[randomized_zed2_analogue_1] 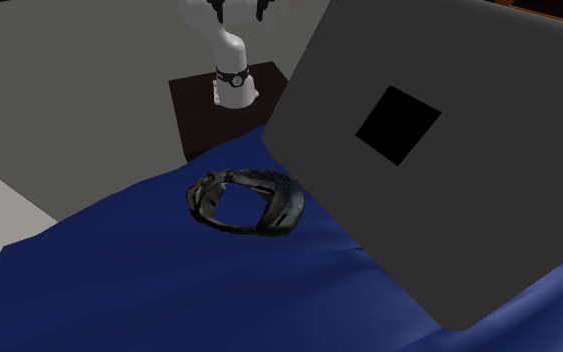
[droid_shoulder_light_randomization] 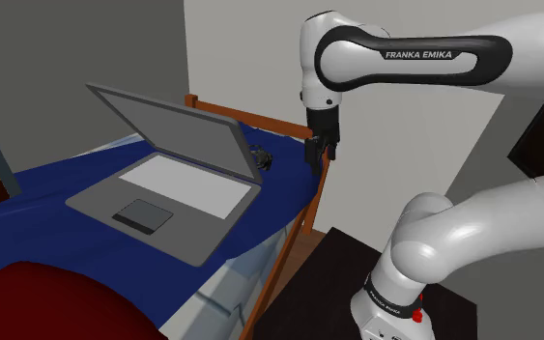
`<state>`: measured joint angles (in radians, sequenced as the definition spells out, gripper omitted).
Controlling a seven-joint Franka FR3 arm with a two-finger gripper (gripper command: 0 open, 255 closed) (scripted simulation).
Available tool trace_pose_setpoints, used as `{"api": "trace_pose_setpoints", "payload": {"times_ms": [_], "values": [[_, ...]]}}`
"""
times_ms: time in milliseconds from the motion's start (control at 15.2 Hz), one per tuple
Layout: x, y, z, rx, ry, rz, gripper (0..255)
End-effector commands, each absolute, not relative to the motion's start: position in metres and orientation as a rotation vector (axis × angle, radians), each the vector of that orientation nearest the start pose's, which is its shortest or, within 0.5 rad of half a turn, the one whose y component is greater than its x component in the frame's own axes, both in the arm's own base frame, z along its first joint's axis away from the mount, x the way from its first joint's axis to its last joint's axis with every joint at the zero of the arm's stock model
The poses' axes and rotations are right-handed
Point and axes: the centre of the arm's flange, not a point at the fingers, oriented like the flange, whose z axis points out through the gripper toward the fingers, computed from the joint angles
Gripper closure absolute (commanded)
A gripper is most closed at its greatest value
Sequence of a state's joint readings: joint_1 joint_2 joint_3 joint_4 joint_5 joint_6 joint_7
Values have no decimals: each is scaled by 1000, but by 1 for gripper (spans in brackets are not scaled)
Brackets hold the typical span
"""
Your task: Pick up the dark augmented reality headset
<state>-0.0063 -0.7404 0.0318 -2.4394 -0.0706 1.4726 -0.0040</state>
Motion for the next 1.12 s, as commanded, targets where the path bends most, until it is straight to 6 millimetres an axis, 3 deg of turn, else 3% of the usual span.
{"api": "trace_pose_setpoints", "payload": {"times_ms": [0,528,1056], "values": [[301,1,531,-3214,-32,365,0],[374,-66,514,-3159,-443,314,0],[462,-111,494,-3051,-839,258,0]]}}
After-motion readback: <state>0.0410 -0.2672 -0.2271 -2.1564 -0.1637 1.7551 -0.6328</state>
